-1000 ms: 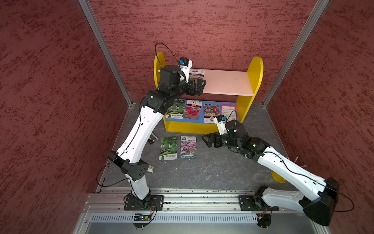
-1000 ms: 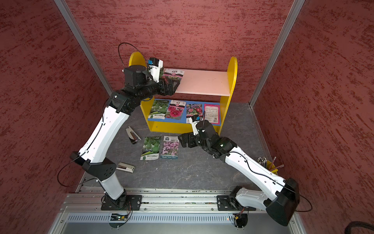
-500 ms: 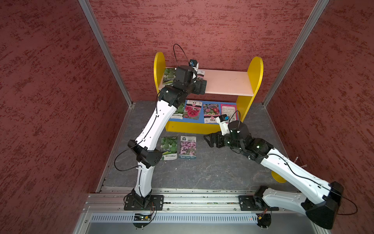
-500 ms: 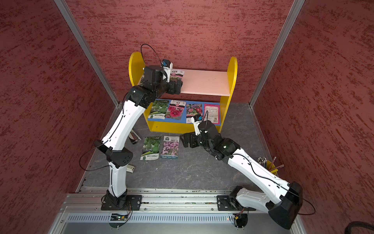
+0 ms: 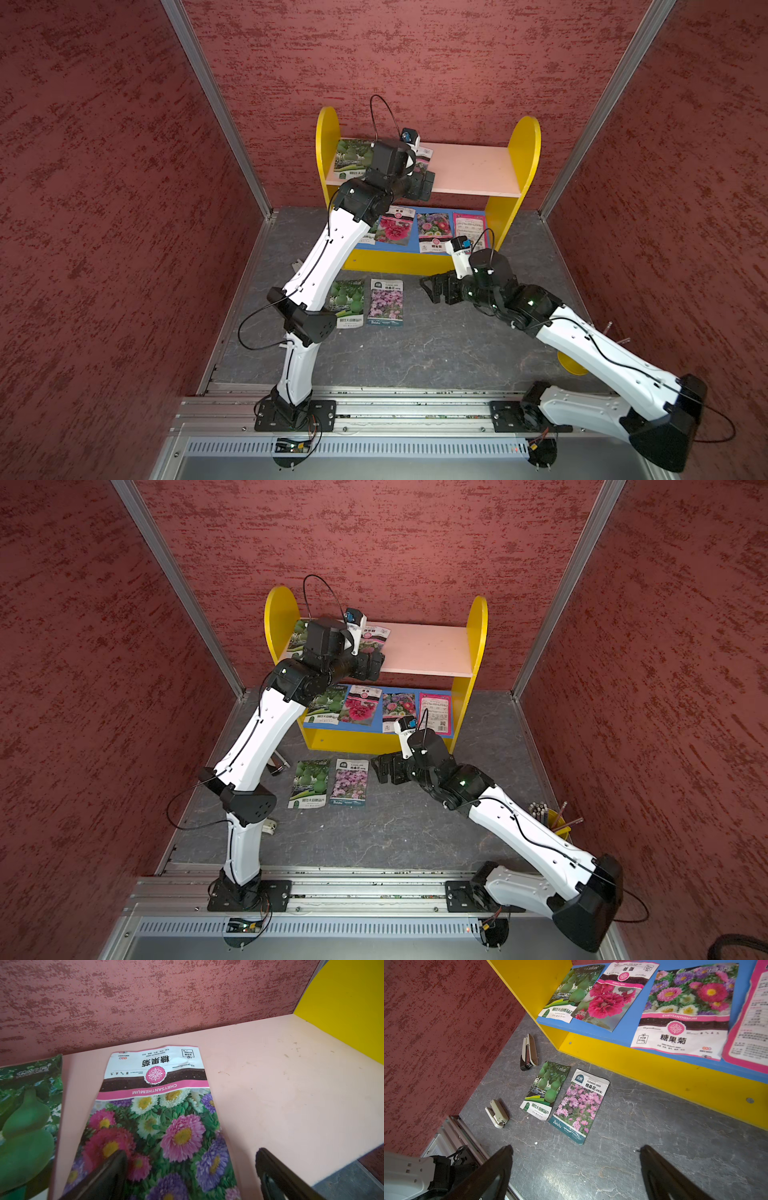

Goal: Take the seed bag off the shelf
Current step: Place the seed packet at the center of the board, then pick up the seed packet from the shelf.

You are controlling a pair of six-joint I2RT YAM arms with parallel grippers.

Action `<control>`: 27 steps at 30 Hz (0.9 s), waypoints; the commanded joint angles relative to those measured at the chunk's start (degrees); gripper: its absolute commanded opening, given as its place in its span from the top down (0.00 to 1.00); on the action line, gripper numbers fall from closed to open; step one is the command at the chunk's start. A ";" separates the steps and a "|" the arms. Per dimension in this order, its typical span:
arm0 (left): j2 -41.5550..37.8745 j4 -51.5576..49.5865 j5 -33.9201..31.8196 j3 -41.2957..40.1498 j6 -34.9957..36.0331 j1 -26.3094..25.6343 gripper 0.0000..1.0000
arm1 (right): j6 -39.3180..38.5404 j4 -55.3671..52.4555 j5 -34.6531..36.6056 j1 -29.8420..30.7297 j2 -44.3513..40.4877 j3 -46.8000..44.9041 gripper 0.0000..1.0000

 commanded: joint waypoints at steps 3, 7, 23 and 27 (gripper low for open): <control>-0.80 -5.70 2.12 0.58 -2.90 -1.02 0.00 | -0.05 0.91 1.49 0.50 -1.71 -1.04 0.02; -1.68 -6.64 2.04 0.57 -3.68 -1.61 0.00 | 0.04 0.72 1.58 0.56 -2.30 -0.63 0.02; -5.20 -4.54 2.40 0.61 -4.51 -1.98 0.00 | 1.61 1.00 2.65 0.40 -4.10 4.50 0.02; -6.51 -0.44 3.71 0.56 -4.15 -1.77 0.00 | 5.49 3.96 1.96 0.32 -3.87 7.01 0.01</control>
